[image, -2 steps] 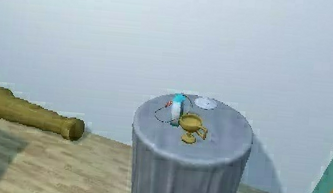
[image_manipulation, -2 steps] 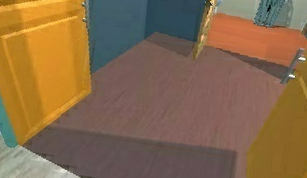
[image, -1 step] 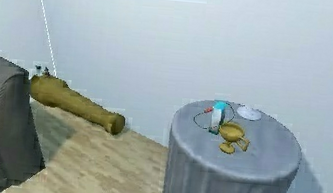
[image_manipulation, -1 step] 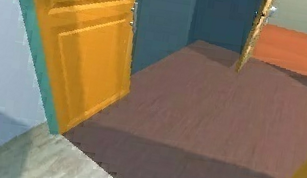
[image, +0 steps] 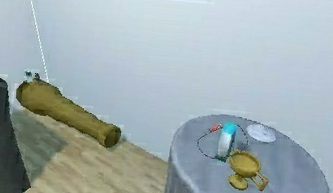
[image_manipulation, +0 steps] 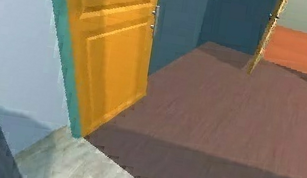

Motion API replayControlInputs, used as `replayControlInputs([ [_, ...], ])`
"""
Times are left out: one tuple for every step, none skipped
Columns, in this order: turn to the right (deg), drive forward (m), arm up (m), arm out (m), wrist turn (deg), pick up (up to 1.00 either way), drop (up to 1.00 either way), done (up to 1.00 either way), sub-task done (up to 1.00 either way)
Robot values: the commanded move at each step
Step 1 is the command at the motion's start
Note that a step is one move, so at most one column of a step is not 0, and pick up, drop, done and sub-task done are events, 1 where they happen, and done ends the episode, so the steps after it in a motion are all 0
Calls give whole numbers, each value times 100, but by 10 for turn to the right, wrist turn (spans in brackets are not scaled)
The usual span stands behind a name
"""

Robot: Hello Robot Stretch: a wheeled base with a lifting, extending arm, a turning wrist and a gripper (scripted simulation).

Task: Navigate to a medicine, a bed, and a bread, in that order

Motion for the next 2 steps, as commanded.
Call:
replayControlInputs([
  [180, 0, 0, 0, 0, 0, 0, 0, 0],
  [0, 0, 0, 0, 0, 0, 0, 0, 100],
])
